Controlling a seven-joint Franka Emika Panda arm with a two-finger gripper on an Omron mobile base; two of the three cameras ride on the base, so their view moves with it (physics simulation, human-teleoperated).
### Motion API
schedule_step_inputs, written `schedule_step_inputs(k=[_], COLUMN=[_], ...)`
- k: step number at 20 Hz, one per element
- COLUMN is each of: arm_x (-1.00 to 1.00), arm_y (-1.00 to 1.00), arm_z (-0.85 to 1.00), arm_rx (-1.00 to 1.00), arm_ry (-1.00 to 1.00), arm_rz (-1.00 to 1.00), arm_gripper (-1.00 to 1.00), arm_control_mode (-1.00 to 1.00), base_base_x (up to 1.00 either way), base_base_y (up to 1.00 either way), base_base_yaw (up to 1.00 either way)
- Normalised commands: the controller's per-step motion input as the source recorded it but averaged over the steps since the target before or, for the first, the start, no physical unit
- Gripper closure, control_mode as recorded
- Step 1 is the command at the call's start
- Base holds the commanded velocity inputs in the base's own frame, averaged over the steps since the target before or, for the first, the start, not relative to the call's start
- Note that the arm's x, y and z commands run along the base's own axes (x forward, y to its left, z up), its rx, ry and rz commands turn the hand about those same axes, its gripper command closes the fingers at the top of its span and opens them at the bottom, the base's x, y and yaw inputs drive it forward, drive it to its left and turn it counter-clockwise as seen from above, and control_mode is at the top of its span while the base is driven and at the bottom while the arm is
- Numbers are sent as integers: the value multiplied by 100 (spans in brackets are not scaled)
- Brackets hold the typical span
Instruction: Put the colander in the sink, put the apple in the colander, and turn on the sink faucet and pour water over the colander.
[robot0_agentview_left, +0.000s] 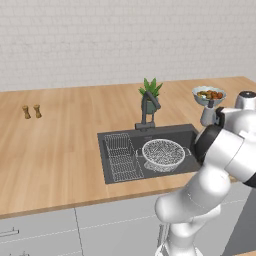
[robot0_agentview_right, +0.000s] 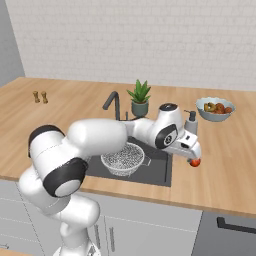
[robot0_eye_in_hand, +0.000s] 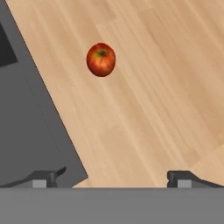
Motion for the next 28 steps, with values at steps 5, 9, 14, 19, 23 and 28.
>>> schedule_step_inputs(k=[5,9,14,19,23,28], arm_x=[1,8,34,38,16,1], arm_y=[0,0,0,-5,-22,-26], arm_z=[-18,-22,-10,-9,-10,-16], arm_rx=[0,0,0,1,1,0], arm_ry=[-1,-1,0,0,0,0], arm_rz=[0,0,0,0,0,0], arm_gripper=[-100,-100,-100,-100,-100,-100], arm_control_mode=[-100,-100,-100,-100,-100,-100], base_base_x=[0,0,0,0,0,0], base_base_y=[0,0,0,0,0,0], base_base_yaw=[0,0,0,0,0,0])
